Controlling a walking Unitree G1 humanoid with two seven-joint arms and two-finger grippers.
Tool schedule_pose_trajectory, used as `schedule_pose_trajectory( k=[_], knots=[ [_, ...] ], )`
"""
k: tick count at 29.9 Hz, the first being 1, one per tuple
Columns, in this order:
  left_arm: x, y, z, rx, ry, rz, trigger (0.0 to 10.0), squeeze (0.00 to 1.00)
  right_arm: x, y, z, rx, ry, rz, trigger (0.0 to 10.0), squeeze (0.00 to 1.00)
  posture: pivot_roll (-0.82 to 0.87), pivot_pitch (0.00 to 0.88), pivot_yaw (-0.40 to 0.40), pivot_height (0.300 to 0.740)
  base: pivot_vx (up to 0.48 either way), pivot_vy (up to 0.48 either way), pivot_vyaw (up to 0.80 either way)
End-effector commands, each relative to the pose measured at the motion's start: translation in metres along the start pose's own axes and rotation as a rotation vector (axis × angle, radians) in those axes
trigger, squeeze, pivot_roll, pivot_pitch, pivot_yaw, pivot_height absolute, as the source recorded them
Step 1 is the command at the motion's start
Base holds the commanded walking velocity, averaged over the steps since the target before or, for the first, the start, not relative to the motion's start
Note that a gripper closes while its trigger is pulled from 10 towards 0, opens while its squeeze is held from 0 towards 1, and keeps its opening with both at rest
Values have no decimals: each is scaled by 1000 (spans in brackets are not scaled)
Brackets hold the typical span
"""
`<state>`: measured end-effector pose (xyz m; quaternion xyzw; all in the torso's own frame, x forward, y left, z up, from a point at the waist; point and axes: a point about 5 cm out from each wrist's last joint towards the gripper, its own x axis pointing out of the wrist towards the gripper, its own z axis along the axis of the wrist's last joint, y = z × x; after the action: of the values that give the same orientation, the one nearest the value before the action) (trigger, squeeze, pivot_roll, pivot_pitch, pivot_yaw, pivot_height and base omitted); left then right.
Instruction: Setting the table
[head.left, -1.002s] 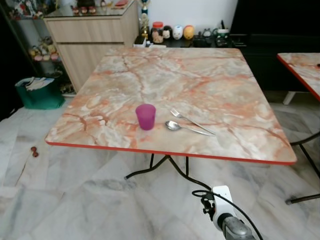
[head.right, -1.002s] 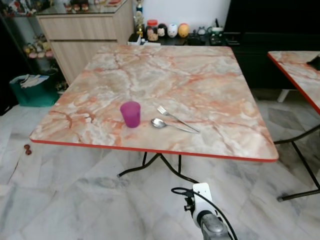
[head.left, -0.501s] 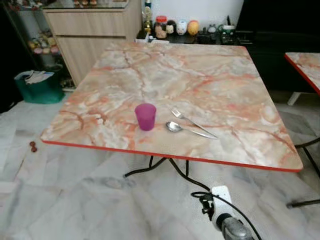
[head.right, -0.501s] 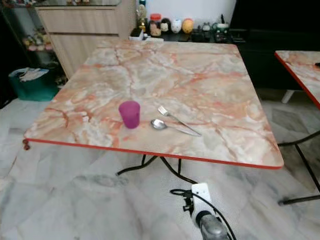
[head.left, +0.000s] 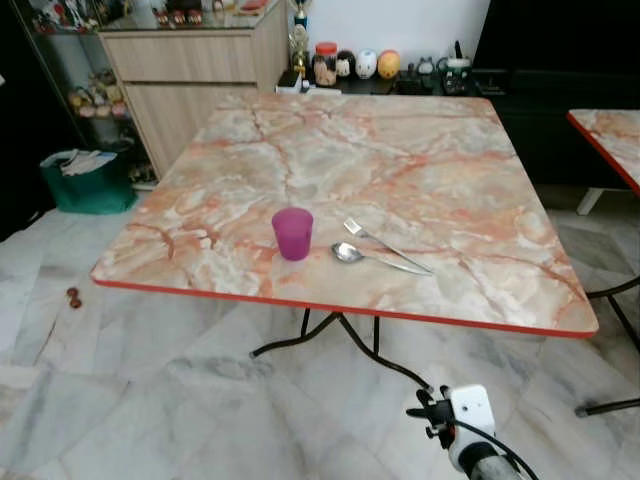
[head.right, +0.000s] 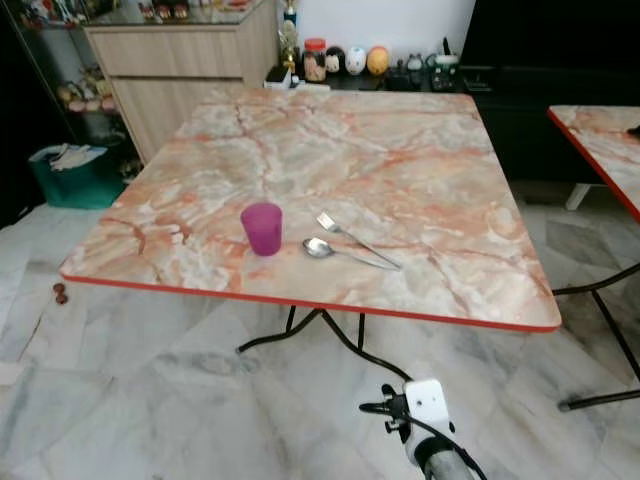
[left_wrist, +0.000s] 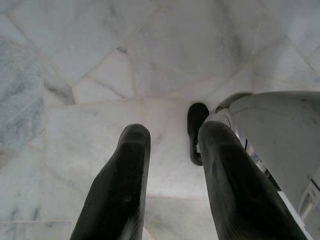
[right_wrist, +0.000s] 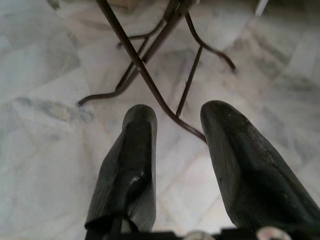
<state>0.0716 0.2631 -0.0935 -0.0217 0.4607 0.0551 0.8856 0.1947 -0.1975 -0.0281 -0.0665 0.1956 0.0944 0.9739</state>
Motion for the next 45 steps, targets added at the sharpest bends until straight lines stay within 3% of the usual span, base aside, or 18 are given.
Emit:
schedule_pose_trajectory(
  k=[1,3,8,9,11,15,18,21,27,45],
  knots=[
    [-2,3,-4,9,24,-4,10000,0,-2,0,13,-14,-58,15,10000,0,-91,0,35,740,0,0,0],
    [-2,3,-3,9,22,-2,10000,0,-5,-2,18,-17,-82,2,10000,0,-90,0,34,740,0,0,0],
    [-2,4,-3,6,18,7,10000,0,-8,-14,61,7,-213,-69,10000,0,-95,0,38,740,0,0,0],
    [-2,4,-2,6,19,9,10000,0,-3,-19,83,17,-271,-94,10000,0,-97,0,41,740,0,0,0],
    [-1,4,-2,7,20,10,10000,0,4,-22,104,25,-328,-103,10000,0,-98,0,41,740,0,0,0],
    [-1,4,-2,2,20,19,10000,0,26,-15,151,21,-435,-48,10000,0,-101,0,41,740,0,0,0],
    [-1,4,-2,0,20,20,10000,0,30,-13,162,18,-456,-34,10000,0,-100,0,43,740,0,0,0],
    [-1,4,-2,-5,16,23,10000,0,39,-8,193,53,-510,-16,10000,0,-96,0,39,740,0,0,0],
    [-1,4,-2,-14,13,31,10000,0,46,5,204,49,-522,41,10000,0,-108,0,31,740,0,0,0],
    [-3,6,-3,-4,16,35,10000,0,47,13,208,48,-526,60,10000,0,-110,0,52,740,0,0,0]
  ],
)
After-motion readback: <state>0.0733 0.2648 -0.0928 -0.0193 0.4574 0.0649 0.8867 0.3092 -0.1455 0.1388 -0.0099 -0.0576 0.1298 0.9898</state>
